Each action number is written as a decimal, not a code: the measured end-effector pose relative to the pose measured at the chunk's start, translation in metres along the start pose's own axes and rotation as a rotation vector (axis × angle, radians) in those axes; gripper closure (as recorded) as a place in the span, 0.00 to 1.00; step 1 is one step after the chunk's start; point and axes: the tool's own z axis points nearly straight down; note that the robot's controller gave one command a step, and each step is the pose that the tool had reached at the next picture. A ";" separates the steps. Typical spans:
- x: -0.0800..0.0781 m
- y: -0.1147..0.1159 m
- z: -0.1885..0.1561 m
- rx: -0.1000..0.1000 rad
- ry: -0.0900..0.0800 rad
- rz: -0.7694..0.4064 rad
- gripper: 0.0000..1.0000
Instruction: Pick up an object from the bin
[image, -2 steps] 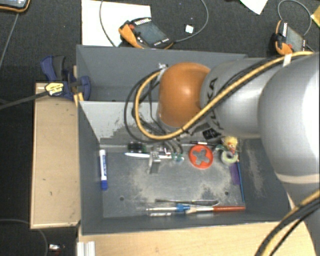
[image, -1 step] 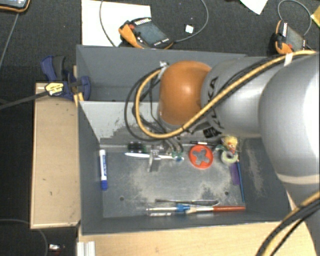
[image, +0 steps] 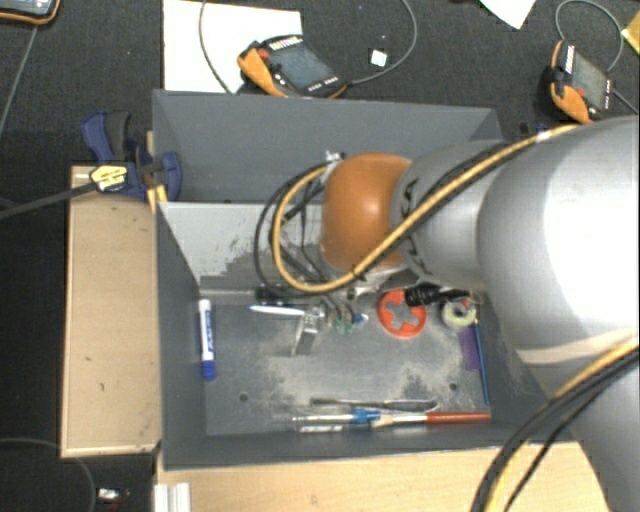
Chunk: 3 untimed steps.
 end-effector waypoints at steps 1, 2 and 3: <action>0.000 0.014 0.000 0.000 -0.001 -0.031 0.00; 0.000 0.003 -0.001 -0.001 0.001 -0.006 0.00; 0.000 0.012 -0.001 -0.001 0.001 -0.021 0.00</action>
Offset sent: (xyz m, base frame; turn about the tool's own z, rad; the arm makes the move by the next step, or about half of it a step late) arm 0.0007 0.0025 0.0001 -0.0042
